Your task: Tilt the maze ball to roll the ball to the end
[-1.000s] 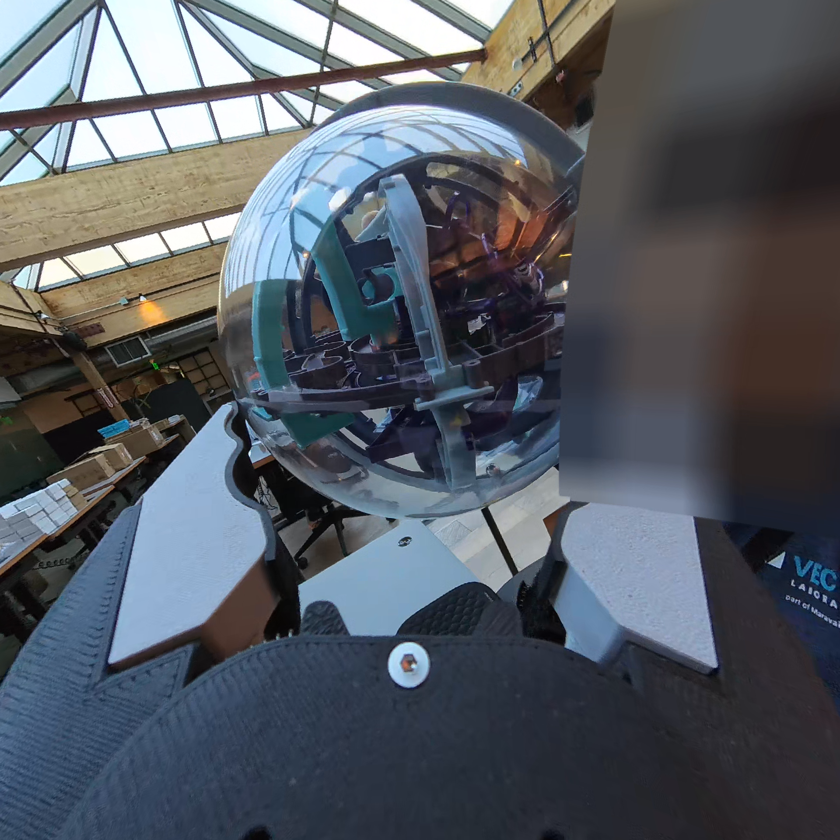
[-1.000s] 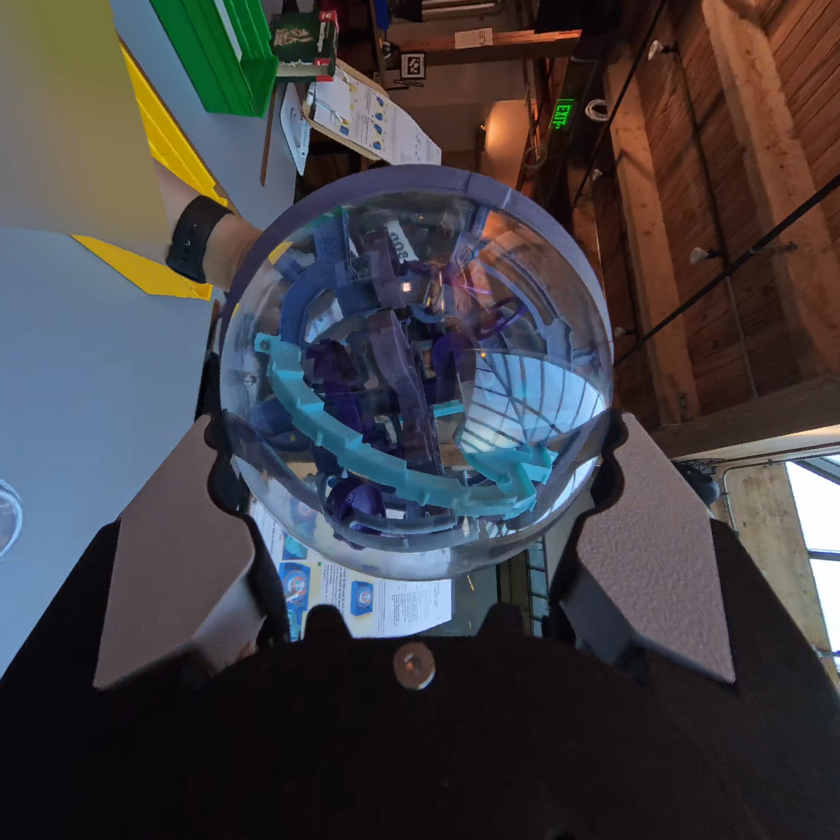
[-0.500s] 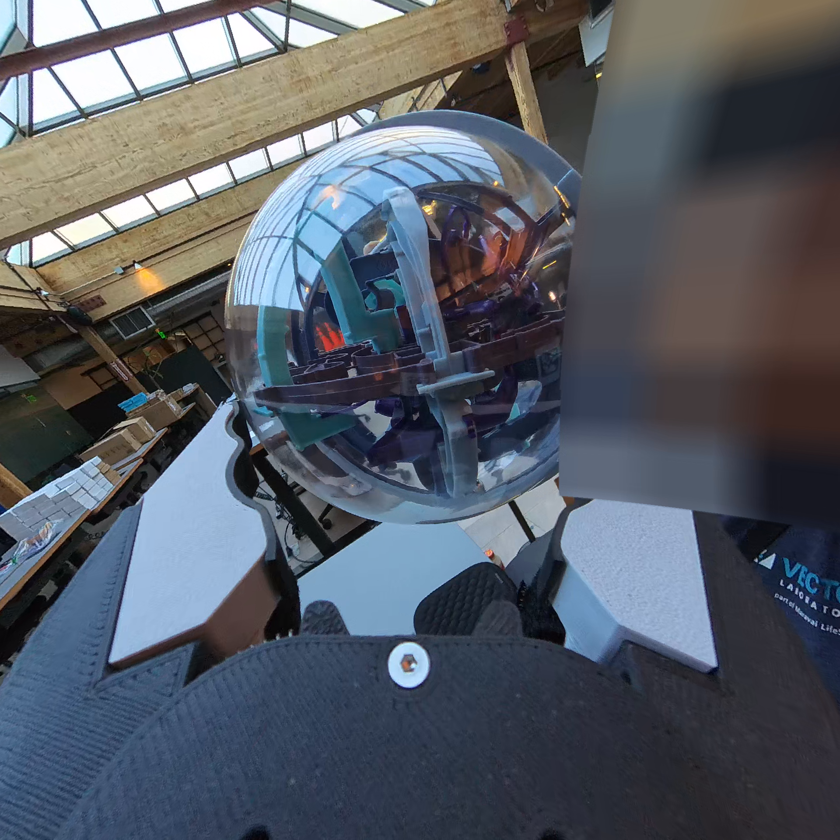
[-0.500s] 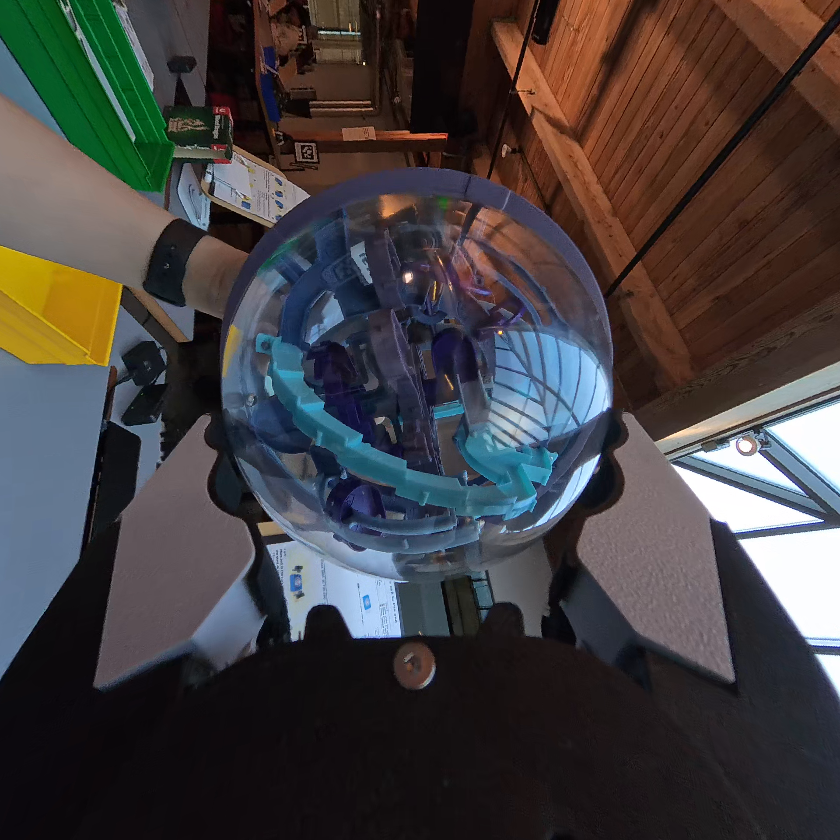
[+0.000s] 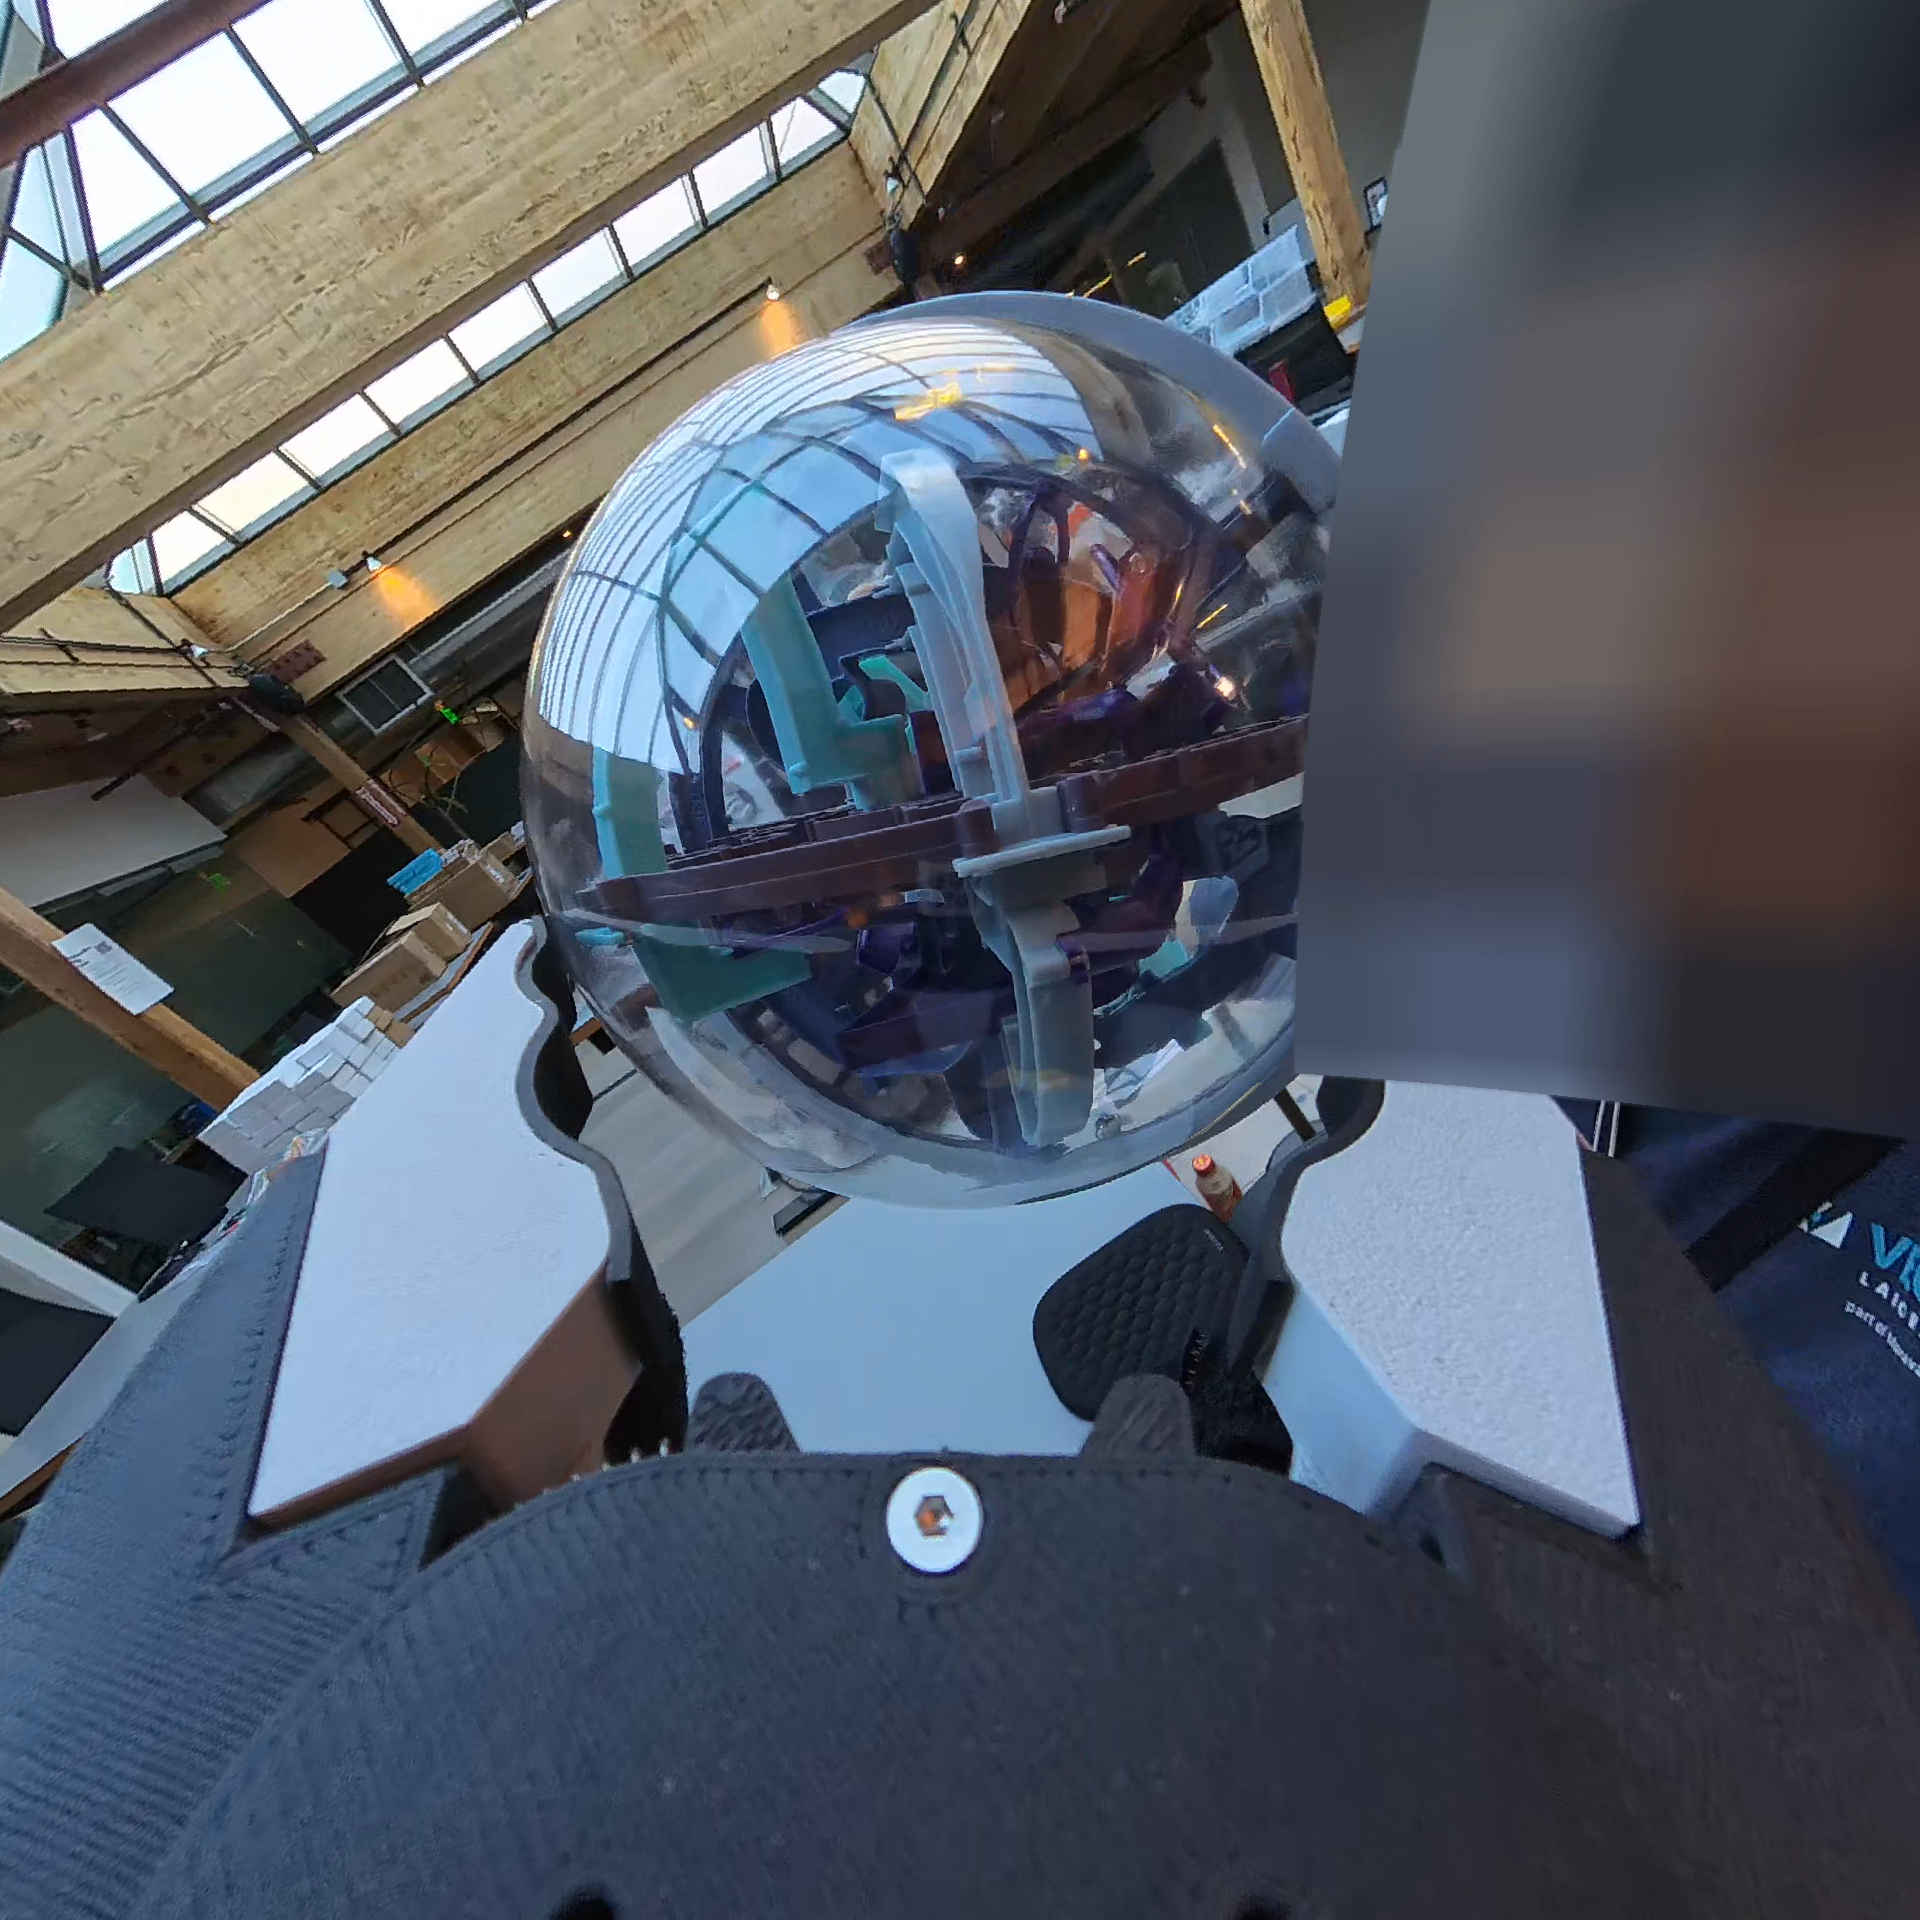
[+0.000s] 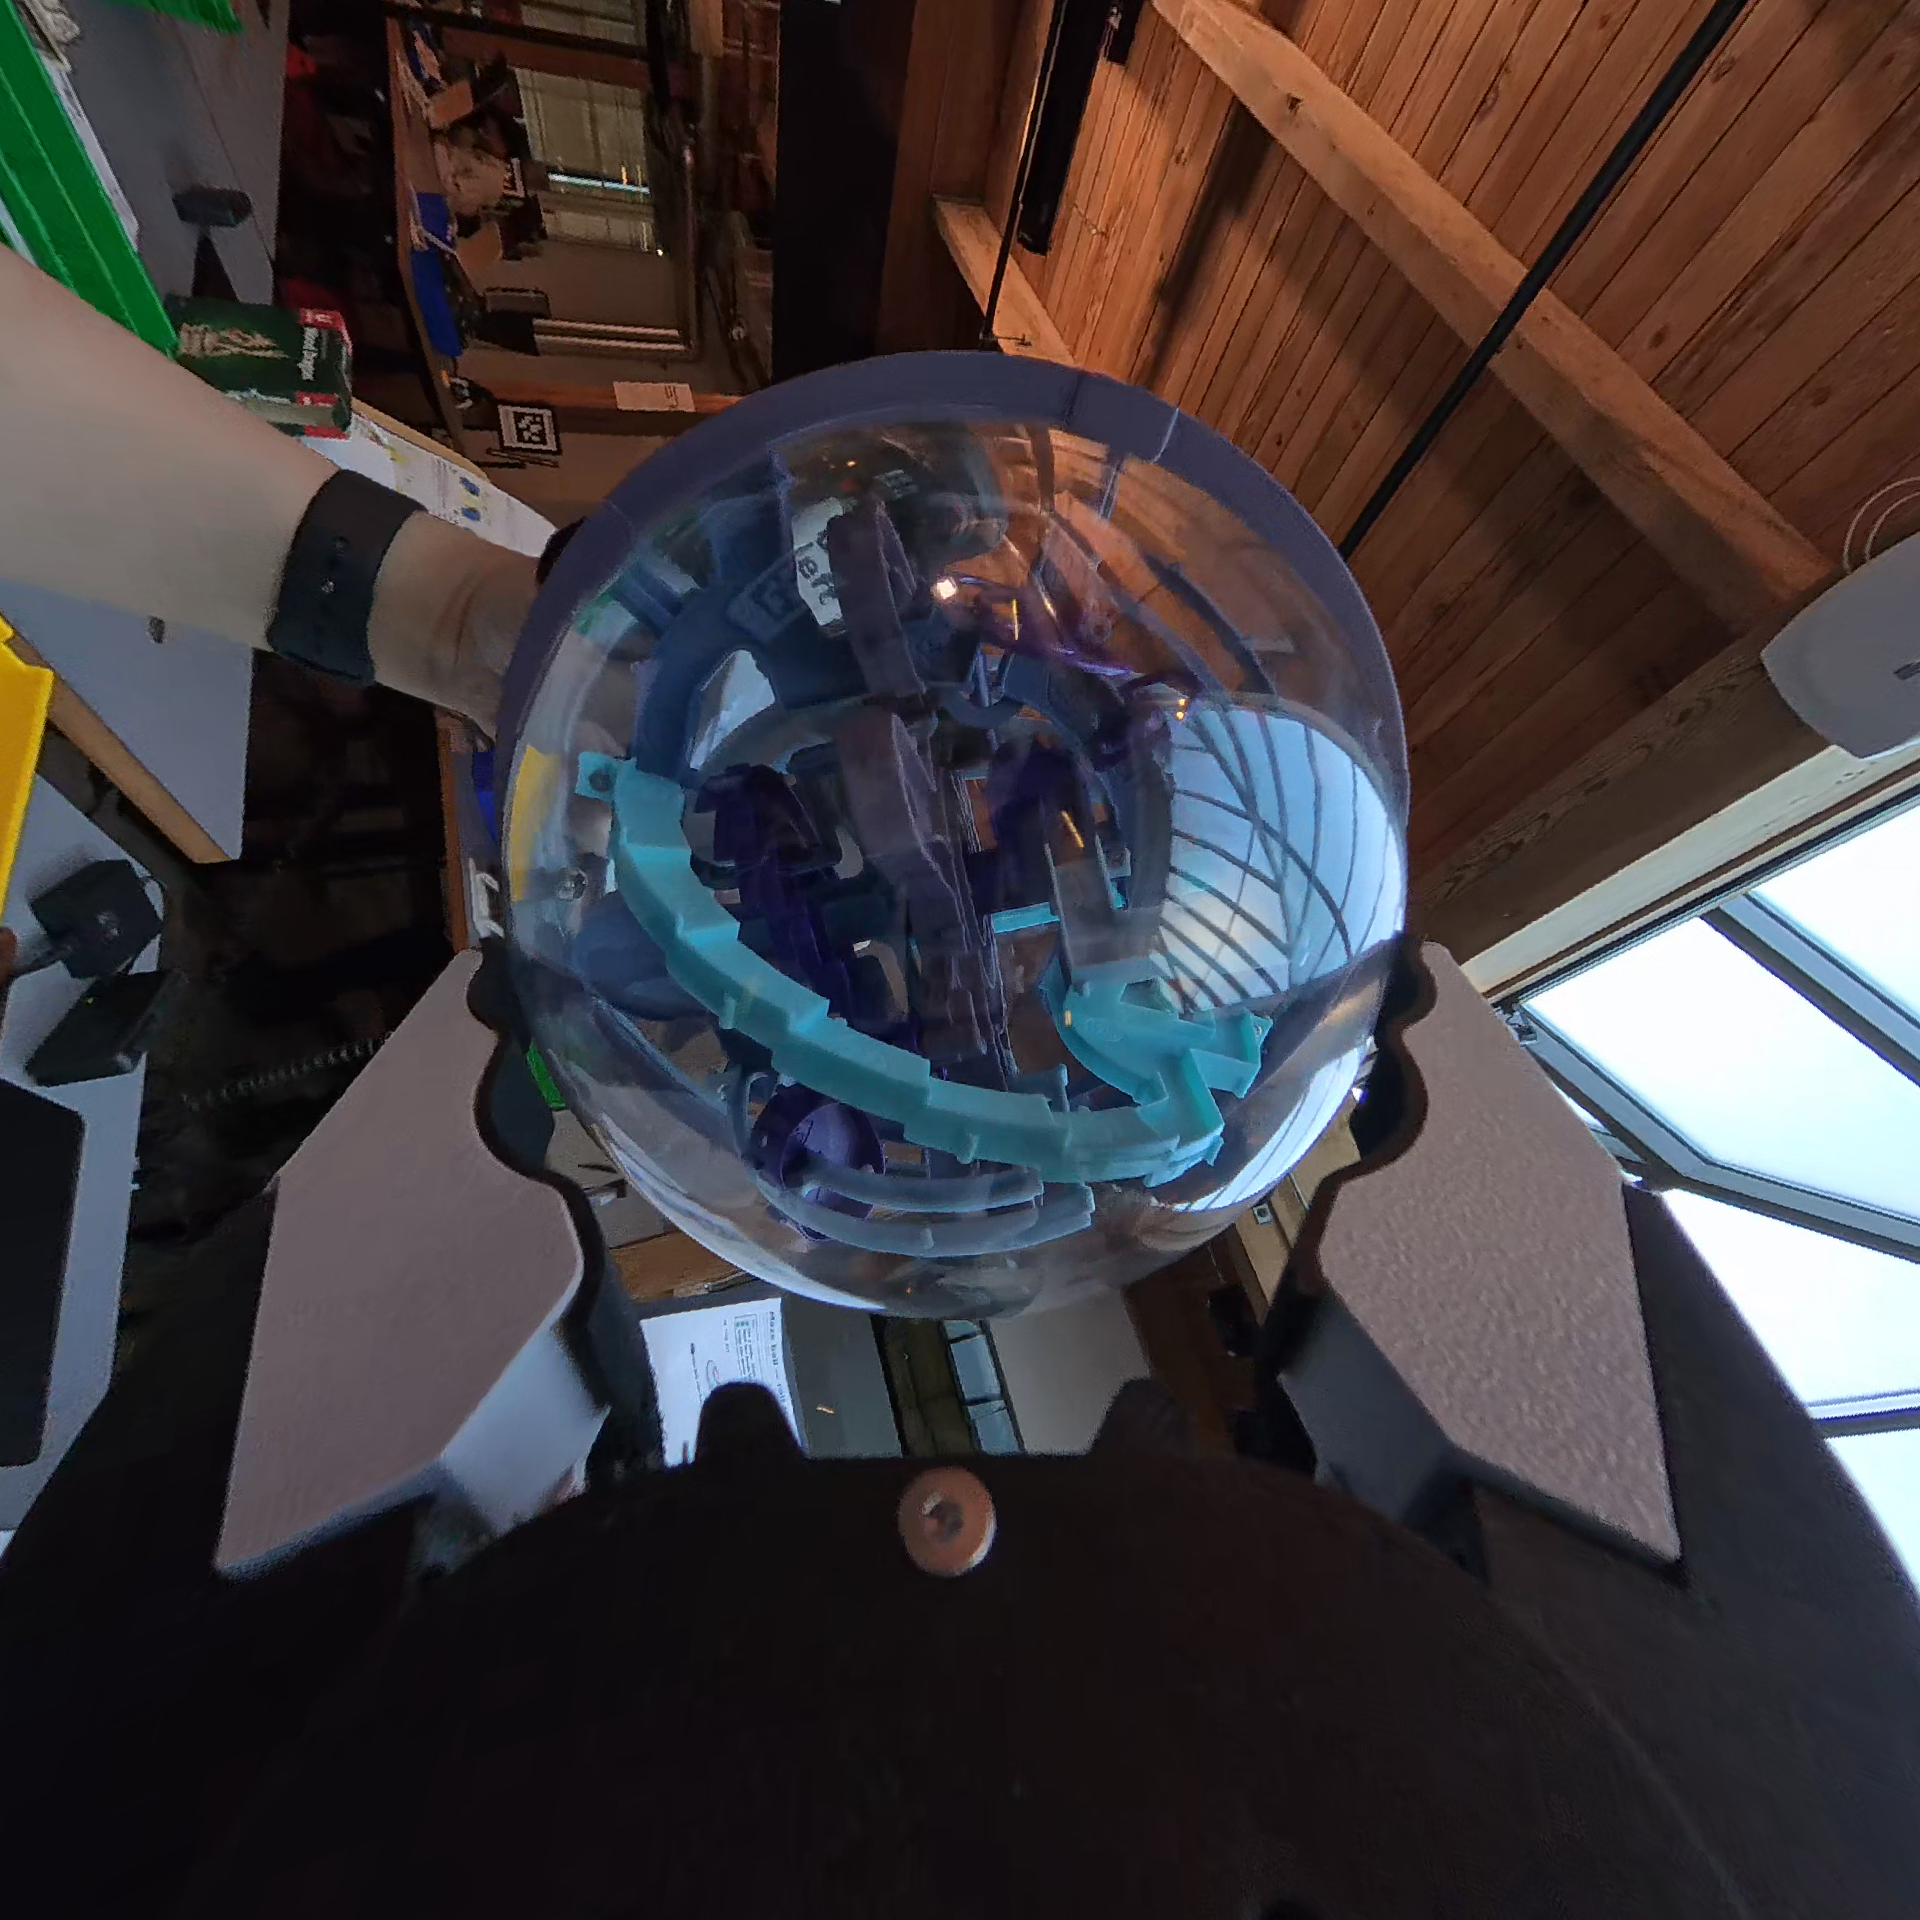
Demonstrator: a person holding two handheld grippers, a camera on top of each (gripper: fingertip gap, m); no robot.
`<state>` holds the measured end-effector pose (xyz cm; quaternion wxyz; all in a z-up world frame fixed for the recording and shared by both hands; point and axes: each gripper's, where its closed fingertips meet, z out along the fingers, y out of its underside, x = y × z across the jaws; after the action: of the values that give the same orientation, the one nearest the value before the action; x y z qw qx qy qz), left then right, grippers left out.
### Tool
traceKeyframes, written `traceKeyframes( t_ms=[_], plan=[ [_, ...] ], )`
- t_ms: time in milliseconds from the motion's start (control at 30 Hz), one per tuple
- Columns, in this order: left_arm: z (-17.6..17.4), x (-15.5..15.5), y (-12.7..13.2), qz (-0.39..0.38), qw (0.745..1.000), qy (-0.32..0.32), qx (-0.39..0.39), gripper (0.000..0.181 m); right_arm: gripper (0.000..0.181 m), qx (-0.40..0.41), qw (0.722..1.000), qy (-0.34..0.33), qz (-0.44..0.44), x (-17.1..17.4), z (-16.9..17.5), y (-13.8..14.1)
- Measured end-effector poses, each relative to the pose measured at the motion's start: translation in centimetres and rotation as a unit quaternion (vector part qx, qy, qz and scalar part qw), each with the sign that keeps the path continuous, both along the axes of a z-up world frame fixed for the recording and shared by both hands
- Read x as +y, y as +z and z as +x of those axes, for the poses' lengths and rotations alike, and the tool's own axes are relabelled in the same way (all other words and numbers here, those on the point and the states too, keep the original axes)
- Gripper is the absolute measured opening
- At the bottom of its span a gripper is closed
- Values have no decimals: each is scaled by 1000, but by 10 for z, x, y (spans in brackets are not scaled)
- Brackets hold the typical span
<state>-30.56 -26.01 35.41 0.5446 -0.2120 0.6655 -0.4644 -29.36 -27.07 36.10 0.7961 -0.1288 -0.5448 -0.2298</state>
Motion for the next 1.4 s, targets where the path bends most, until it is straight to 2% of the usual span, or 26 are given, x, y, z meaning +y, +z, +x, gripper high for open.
traceKeyframes(
  t_ms=[333, 833, 1400],
  plan=[
    [1, -4, 16, 9, 999, 24, 29, 143, 157, 59, 998, 33, 17, -1, 3, 13],
    [4, -5, 23, 13, 999, 33, 27, 143, 157, 58, 998, 24, 12, 0, 6, 20],
    [7, 5, 21, -46, 999, 16, 21, 143, 157, 55, 997, 26, -37, 8, 8, 19]
  ],
)
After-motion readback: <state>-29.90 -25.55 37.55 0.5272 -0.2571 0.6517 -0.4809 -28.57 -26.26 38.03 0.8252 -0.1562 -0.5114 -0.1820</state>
